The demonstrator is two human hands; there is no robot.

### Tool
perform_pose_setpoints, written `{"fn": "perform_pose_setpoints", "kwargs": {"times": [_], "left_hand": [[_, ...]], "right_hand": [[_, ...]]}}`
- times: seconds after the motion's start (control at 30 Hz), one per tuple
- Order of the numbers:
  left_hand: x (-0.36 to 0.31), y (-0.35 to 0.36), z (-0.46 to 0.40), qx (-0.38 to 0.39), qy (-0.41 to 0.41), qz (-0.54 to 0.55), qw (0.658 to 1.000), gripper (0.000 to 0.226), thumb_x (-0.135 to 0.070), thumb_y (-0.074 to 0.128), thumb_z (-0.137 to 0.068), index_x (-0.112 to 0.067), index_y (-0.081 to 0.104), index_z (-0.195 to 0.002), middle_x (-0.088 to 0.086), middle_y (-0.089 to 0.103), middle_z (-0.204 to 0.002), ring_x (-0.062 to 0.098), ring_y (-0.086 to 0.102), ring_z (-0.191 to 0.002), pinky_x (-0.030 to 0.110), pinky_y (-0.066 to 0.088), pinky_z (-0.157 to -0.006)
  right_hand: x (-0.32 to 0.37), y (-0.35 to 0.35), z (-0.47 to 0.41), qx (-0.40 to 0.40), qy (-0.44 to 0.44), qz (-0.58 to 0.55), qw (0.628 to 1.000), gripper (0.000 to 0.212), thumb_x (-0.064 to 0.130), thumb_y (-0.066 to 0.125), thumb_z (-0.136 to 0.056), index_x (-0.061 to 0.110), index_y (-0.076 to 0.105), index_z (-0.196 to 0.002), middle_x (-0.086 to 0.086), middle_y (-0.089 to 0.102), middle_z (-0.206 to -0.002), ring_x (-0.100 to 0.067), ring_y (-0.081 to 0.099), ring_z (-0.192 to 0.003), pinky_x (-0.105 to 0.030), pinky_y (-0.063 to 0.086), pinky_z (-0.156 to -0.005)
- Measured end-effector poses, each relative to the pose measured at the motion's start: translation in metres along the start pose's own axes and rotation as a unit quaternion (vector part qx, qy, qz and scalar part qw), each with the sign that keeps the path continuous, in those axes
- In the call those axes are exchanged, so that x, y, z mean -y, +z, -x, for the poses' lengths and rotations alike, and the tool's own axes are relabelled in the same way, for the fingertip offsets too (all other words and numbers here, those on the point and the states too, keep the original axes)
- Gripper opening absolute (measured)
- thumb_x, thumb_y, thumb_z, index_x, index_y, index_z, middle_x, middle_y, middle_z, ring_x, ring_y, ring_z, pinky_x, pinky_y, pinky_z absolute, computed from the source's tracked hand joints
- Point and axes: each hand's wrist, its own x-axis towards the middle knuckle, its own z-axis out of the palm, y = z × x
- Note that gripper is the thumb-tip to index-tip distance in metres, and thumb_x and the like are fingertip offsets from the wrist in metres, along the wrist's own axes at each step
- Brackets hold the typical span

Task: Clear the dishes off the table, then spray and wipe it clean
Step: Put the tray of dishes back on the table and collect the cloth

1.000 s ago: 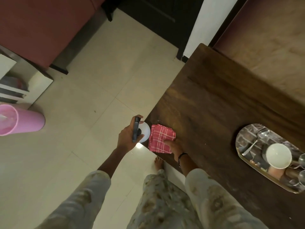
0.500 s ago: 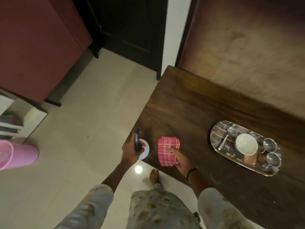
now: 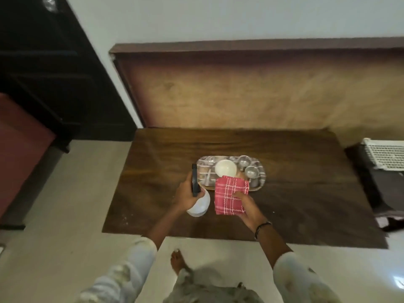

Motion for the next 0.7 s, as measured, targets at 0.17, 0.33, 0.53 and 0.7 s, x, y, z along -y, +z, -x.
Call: {"fn": "perform_pose_setpoints", "kwargs": {"times": [0.17, 0.33, 0.53, 0.7], "left_hand": [[-0.093, 0.084, -0.011, 0.073, 0.068, 0.006, 0.995, 0.059, -0.004, 0.071, -0.075, -0.005, 0.042, -0.126, 0.010, 0.061, -0.081, 0.035, 0.064, -0.085, 0.038, 0.047, -0.072], [-0.179, 0.160, -0.023, 0.143, 0.111, -0.007, 0.983, 0.061, -0.003, 0.070, -0.078, -0.004, 0.039, -0.130, 0.013, 0.060, -0.086, 0.036, 0.063, -0.091, 0.034, 0.045, -0.074], [-0.261, 0.246, -0.056, 0.183, 0.140, -0.029, 0.973, 0.059, -0.006, 0.071, -0.077, -0.006, 0.042, -0.128, 0.019, 0.065, -0.101, 0.033, 0.062, -0.094, 0.029, 0.041, -0.072], [-0.320, 0.321, -0.095, 0.206, 0.148, -0.041, 0.966, 0.061, -0.005, 0.072, -0.075, -0.005, 0.041, -0.128, 0.021, 0.066, -0.103, 0.035, 0.063, -0.096, 0.030, 0.043, -0.074]], "right_hand": [[0.045, -0.100, 0.040, -0.026, -0.073, -0.016, 0.997, 0.040, 0.024, 0.053, -0.096, 0.014, 0.048, -0.134, -0.013, 0.063, -0.125, -0.030, 0.060, -0.115, -0.051, 0.046, -0.100], [0.083, -0.189, 0.067, -0.070, -0.117, -0.032, 0.990, 0.044, 0.019, 0.057, -0.094, 0.014, 0.045, -0.136, -0.012, 0.062, -0.126, -0.030, 0.061, -0.114, -0.050, 0.048, -0.098], [0.130, -0.288, 0.065, -0.120, -0.137, -0.030, 0.983, 0.047, 0.011, 0.058, -0.090, 0.012, 0.045, -0.135, -0.013, 0.061, -0.125, -0.031, 0.059, -0.114, -0.052, 0.045, -0.102], [0.180, -0.367, 0.044, -0.172, -0.136, -0.044, 0.975, 0.046, 0.009, 0.059, -0.089, 0.011, 0.047, -0.133, -0.012, 0.063, -0.121, -0.030, 0.061, -0.110, -0.048, 0.048, -0.097]]}}
